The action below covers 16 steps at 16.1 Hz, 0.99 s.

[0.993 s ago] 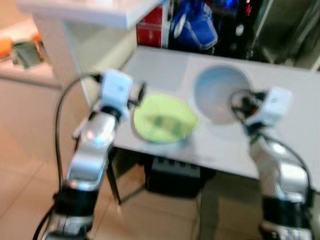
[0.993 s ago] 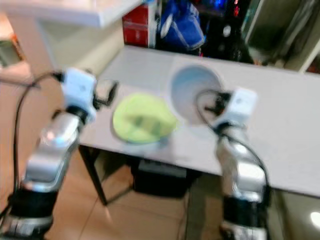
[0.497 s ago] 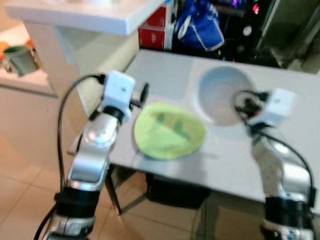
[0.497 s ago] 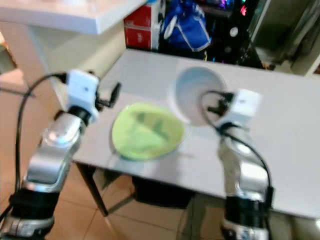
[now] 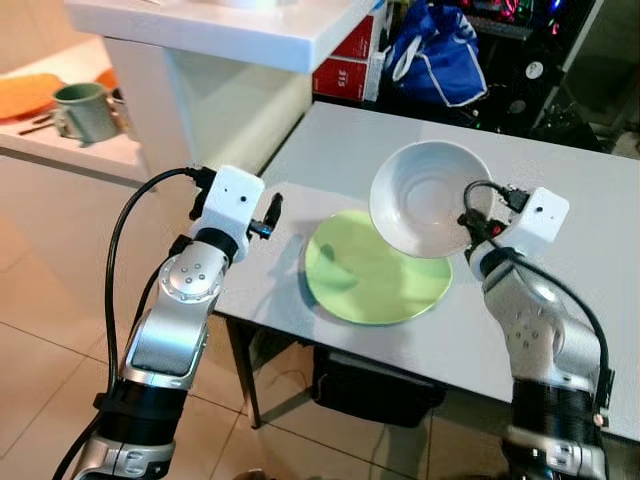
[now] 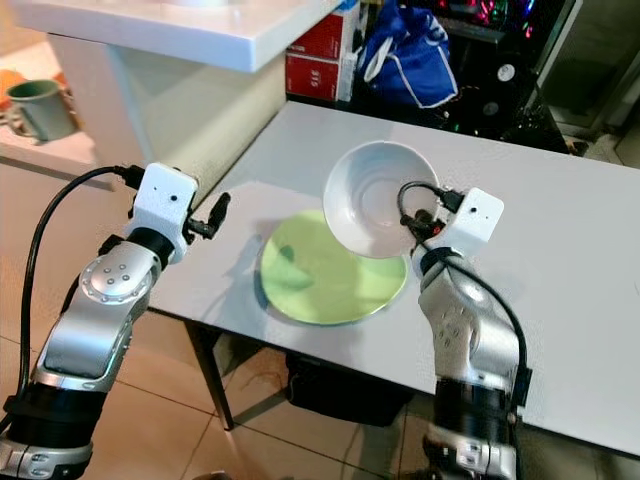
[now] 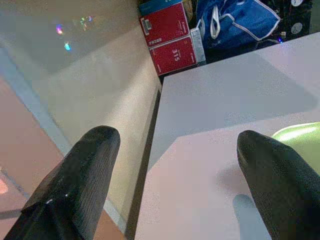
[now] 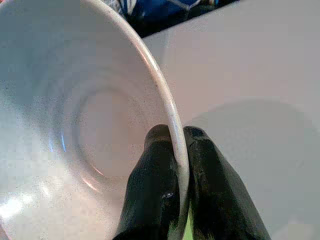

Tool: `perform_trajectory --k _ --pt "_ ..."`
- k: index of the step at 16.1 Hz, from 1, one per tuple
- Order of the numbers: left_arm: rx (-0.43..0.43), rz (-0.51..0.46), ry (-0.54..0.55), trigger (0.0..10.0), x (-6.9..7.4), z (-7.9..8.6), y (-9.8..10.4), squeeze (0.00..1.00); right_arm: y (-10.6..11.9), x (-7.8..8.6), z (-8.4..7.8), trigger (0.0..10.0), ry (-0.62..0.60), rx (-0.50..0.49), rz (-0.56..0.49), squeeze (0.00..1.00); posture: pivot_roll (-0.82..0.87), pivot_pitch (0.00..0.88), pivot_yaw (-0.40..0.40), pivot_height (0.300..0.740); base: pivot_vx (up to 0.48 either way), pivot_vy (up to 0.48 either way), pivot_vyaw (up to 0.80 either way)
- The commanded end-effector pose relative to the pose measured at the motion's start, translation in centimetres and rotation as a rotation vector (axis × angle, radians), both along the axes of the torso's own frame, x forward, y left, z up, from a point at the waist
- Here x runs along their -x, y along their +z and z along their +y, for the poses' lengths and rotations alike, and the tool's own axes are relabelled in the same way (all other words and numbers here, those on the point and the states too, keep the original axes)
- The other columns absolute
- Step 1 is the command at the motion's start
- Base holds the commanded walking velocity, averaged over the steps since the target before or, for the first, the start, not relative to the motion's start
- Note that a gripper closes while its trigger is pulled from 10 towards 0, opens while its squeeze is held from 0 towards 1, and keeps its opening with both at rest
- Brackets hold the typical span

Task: Setting the table

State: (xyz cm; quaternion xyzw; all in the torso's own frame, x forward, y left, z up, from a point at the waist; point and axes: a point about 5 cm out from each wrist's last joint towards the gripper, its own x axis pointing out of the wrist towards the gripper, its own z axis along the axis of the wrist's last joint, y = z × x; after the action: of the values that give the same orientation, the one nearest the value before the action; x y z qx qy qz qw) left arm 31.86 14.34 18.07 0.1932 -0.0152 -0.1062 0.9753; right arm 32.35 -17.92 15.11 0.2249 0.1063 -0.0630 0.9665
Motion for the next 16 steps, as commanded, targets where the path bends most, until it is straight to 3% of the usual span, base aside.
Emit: perform_trajectory --k 1,5,8,11,15,16 --pt "0.004 0.013 -0.008 10.0 0.1 0.0 -0.1 0.0 0.6 -0.5 0.4 10.0 0.032 -0.041 -0.009 0.0 -0.02 0.0 -0.018 0.74 0.0 0.0 0.0" --pt "0.02 0.023 -0.008 10.0 0.1 0.2 -0.1 0.0 1.1 -2.5 0.8 10.0 0.058 -0.119 0.033 0.0 -0.02 0.0 -0.025 0.74 0.0 0.0 0.0" --pt "0.034 0.124 -0.157 10.0 1.1 -1.3 -1.2 0.0 1.6 -3.4 1.3 10.0 0.132 -0.119 0.107 0.0 -0.02 0.0 -0.025 0.74 0.0 0.0 0.0" --pt "0.106 0.276 -0.398 10.0 3.4 -3.0 -1.9 0.0 1.6 -3.8 2.1 10.0 0.264 -0.117 0.195 0.0 -0.02 0.0 -0.032 0.74 0.0 0.0 0.0" --pt "0.032 0.388 -0.522 10.0 5.3 -2.9 -1.9 0.0 1.0 -3.4 2.5 10.0 0.36 -0.115 0.3 0.0 -0.02 0.0 -0.037 0.74 0.0 0.0 0.0" --pt "0.001 0.422 -0.526 10.0 5.8 -2.3 -2.1 0.0 0.3 -3.1 2.8 10.0 0.4 -0.114 0.368 0.0 -0.02 0.0 -0.036 0.74 0.0 0.0 0.0"
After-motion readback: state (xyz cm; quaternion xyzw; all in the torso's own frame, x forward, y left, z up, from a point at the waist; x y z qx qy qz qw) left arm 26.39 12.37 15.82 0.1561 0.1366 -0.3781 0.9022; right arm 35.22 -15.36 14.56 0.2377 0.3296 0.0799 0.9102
